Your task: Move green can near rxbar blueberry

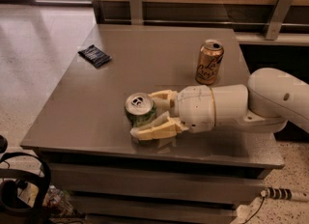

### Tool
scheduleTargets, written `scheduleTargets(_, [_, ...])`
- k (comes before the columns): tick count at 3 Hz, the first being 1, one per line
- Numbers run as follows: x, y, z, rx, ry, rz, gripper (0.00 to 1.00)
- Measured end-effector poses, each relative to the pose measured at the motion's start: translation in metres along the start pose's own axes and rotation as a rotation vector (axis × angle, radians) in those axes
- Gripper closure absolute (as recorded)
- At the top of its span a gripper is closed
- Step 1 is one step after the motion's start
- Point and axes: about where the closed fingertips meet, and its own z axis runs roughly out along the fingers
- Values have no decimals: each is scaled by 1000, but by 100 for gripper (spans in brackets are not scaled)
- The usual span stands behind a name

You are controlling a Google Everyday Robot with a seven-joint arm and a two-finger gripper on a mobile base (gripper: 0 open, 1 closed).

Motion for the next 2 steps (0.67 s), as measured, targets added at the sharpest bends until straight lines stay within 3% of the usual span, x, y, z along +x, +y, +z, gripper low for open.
scheduleTargets(1, [-3,-21,6,8,4,15,100])
scheduleTargets(2, [-31,-80,43,20,1,58,100])
